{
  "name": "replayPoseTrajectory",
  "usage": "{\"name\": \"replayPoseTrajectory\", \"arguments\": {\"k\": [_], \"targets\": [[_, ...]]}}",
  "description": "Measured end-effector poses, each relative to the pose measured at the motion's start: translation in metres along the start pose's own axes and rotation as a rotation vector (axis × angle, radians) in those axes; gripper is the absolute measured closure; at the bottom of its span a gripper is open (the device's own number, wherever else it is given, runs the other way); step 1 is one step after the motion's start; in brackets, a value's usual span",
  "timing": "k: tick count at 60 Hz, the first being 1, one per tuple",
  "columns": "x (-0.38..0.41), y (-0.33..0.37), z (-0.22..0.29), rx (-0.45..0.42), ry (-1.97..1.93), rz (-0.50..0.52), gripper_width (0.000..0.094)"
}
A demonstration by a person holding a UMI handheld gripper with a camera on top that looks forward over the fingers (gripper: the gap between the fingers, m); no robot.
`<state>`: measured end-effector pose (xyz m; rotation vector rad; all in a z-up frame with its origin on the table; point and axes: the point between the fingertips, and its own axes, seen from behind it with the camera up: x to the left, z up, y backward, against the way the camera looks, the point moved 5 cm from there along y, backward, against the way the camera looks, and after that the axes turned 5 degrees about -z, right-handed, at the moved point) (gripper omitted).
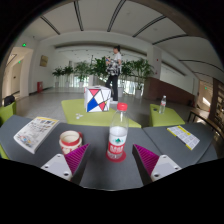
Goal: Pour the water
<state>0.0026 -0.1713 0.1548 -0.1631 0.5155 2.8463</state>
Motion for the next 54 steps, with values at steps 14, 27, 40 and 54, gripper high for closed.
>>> {"name": "replayPoseTrajectory", "arguments": {"k": [14,27,40,54], "targets": [[0.000,0.141,-0.013,0.041,-0.040,0.006,0.0081],[-0.010,0.247,-0.016,0.042,-0.049,-0.004,0.0086],[-0.018,0.315,-0.005,0.021,-0.051,0.003,0.0086],[-0.021,0.355,0.011,-0.002,-0.079,0.011,0.0086]]}}
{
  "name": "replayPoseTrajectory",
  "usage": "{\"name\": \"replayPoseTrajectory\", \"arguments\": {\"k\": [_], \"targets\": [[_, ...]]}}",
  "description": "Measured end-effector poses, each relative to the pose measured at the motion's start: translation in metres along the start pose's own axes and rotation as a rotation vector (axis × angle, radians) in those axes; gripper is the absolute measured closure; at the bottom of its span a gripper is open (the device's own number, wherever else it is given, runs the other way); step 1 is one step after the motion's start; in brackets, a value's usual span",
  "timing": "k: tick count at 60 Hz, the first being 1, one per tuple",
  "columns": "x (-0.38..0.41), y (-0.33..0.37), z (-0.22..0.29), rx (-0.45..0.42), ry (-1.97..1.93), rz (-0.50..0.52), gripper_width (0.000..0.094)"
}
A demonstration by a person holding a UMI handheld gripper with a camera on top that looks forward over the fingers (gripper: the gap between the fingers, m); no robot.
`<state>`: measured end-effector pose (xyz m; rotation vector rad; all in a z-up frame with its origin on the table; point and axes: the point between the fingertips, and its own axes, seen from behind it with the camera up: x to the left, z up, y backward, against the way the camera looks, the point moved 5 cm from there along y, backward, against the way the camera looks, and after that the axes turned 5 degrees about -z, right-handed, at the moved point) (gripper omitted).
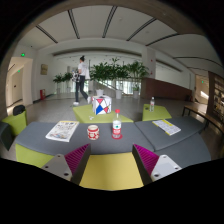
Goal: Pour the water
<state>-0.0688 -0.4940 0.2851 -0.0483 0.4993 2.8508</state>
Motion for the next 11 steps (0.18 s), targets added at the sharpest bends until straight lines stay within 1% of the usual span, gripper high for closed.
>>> {"name": "replayPoseTrajectory", "arguments": {"k": [11], "targets": [[-0.001,0.010,-0.003,0.000,0.028,-0.008,0.0085]]}}
